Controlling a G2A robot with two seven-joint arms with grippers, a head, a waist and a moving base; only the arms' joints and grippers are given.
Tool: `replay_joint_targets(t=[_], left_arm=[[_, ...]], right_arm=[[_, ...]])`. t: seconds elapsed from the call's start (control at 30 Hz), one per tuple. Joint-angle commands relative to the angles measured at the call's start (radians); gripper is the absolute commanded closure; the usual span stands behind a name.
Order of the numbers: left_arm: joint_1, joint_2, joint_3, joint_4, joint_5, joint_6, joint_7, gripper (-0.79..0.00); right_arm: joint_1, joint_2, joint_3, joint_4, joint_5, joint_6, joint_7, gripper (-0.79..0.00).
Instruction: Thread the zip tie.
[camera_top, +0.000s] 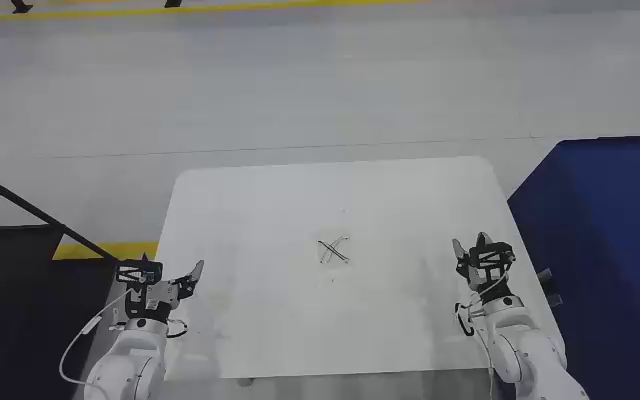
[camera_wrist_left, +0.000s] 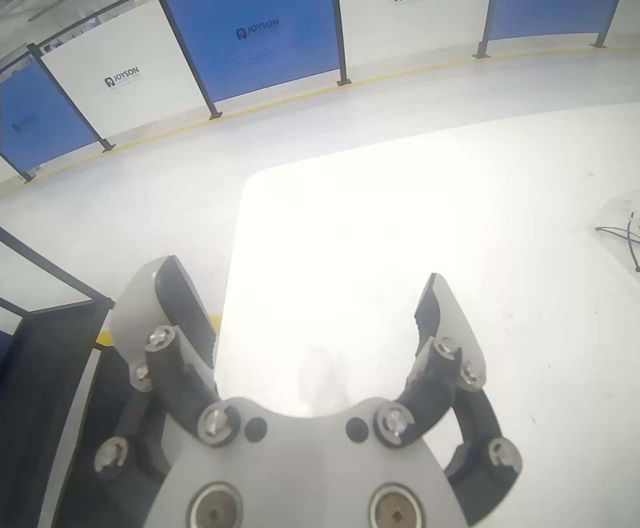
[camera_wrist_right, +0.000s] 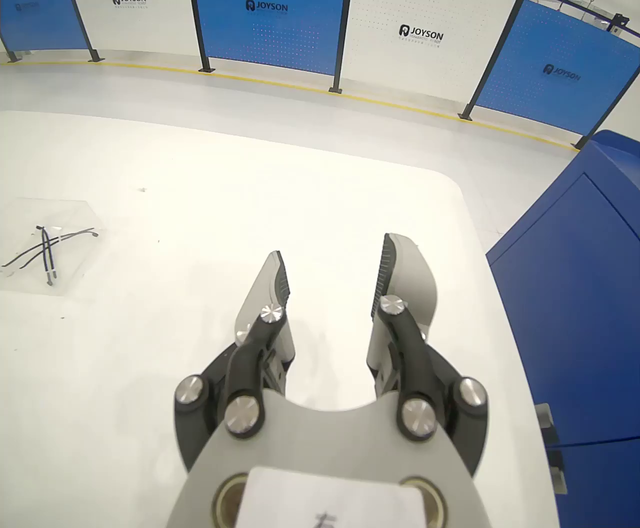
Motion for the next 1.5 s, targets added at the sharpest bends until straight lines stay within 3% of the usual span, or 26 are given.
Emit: replay_joint_targets(t=[0.0, 1.13, 1.17, 1.27, 1.47], left_arm=[[0.000, 0.000, 0.000, 0.000, 0.000, 0.000, 0.000, -0.784], [0.000, 0.000, 0.000, 0.000, 0.000, 0.000, 0.000, -0.784], [0.000, 0.000, 0.000, 0.000, 0.000, 0.000, 0.000, -0.785], [0.000, 0.000, 0.000, 0.000, 0.000, 0.000, 0.000, -0.785], [0.000, 0.000, 0.000, 0.000, 0.000, 0.000, 0.000, -0.785]], right_arm=[[0.000, 0.000, 0.000, 0.000, 0.000, 0.000, 0.000, -0.345], [0.000, 0.000, 0.000, 0.000, 0.000, 0.000, 0.000, -0.345], [0.002, 0.000, -0.001, -0.006, -0.003, -0.007, -0.001, -0.785], [0.025, 0.004, -0.012, -0.077, -0.046, -0.067, 0.054, -0.785], [0.211, 0.009, -0.119, -0.223, -0.074, -0.262, 0.442, -0.785]])
